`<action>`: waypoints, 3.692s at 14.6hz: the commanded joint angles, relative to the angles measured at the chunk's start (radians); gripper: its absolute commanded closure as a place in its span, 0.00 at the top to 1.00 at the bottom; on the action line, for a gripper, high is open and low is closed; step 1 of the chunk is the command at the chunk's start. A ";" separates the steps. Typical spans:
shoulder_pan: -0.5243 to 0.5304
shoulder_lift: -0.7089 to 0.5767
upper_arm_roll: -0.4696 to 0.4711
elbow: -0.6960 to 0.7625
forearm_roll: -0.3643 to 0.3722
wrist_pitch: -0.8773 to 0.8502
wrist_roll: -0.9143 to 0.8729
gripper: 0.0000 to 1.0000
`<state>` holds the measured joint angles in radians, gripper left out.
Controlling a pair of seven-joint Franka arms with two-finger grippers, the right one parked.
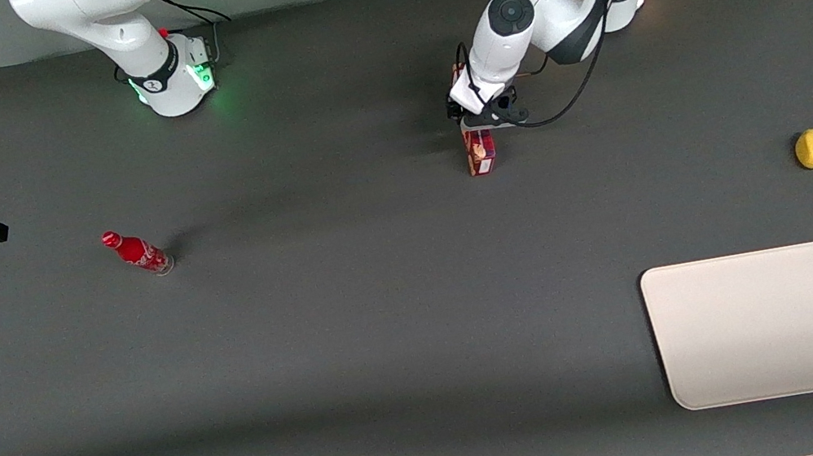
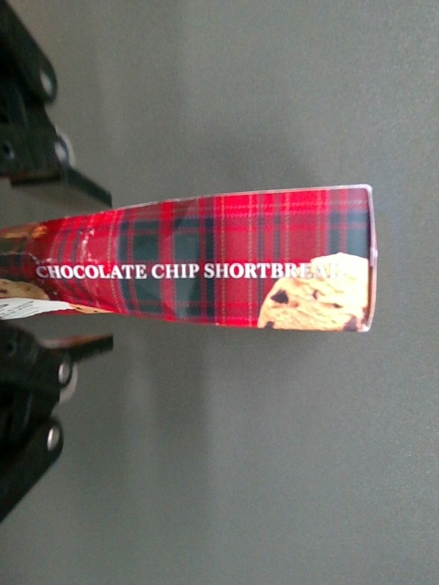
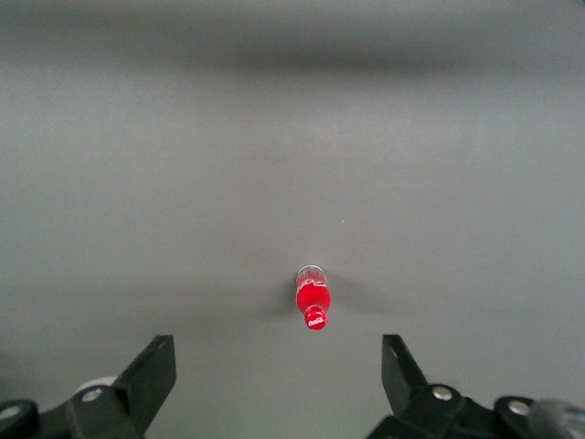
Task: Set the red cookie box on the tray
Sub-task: 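Lower the left gripper around the box and close on it, then lift the held box and carry it toward the white tray, then lower the box onto the white tray and open the left gripper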
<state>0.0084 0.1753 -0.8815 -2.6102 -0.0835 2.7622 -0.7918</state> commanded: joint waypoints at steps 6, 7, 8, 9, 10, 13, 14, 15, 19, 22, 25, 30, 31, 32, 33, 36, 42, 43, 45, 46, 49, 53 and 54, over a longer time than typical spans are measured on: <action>0.008 -0.005 0.016 0.015 0.045 0.000 -0.043 0.00; 0.021 -0.013 0.016 0.021 0.045 -0.003 -0.041 0.00; 0.028 -0.040 0.016 0.033 0.045 -0.027 -0.044 0.00; 0.036 -0.066 0.018 0.065 0.039 -0.076 -0.049 0.00; 0.050 -0.091 0.024 0.108 0.031 -0.142 -0.050 0.00; 0.056 -0.158 0.111 0.263 0.028 -0.407 -0.047 0.00; 0.056 -0.164 0.145 0.327 0.028 -0.499 -0.041 0.00; 0.056 -0.165 0.171 0.401 0.028 -0.586 -0.040 0.00; 0.056 -0.163 0.323 0.689 -0.008 -0.937 0.043 0.00; 0.056 -0.163 0.453 0.852 -0.009 -1.133 0.167 0.00; 0.058 -0.149 0.600 1.004 -0.004 -1.282 0.319 0.00; 0.056 -0.025 0.852 1.194 0.011 -1.291 0.619 0.00; 0.053 0.039 0.890 1.261 0.036 -1.293 0.669 0.00; 0.053 0.109 0.920 1.323 0.071 -1.291 0.712 0.00; 0.058 0.175 0.935 1.367 0.105 -1.267 0.765 0.00; 0.059 0.376 1.038 1.479 0.116 -1.154 0.882 0.00; 0.123 0.642 1.050 1.501 0.074 -0.842 1.169 0.00; 0.130 0.676 1.050 1.501 0.073 -0.792 1.195 0.00; 0.151 0.728 1.050 1.513 0.047 -0.736 1.194 0.00; 0.153 0.757 1.050 1.538 0.024 -0.722 1.189 0.00; 0.173 0.808 1.049 1.569 -0.019 -0.681 1.183 0.02; 0.176 0.813 1.050 1.563 -0.055 -0.658 1.177 1.00; 0.176 0.811 1.050 1.562 -0.056 -0.664 1.175 1.00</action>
<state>0.1826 0.9613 0.1634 -1.0873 -0.1157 2.0853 0.3757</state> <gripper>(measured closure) 0.859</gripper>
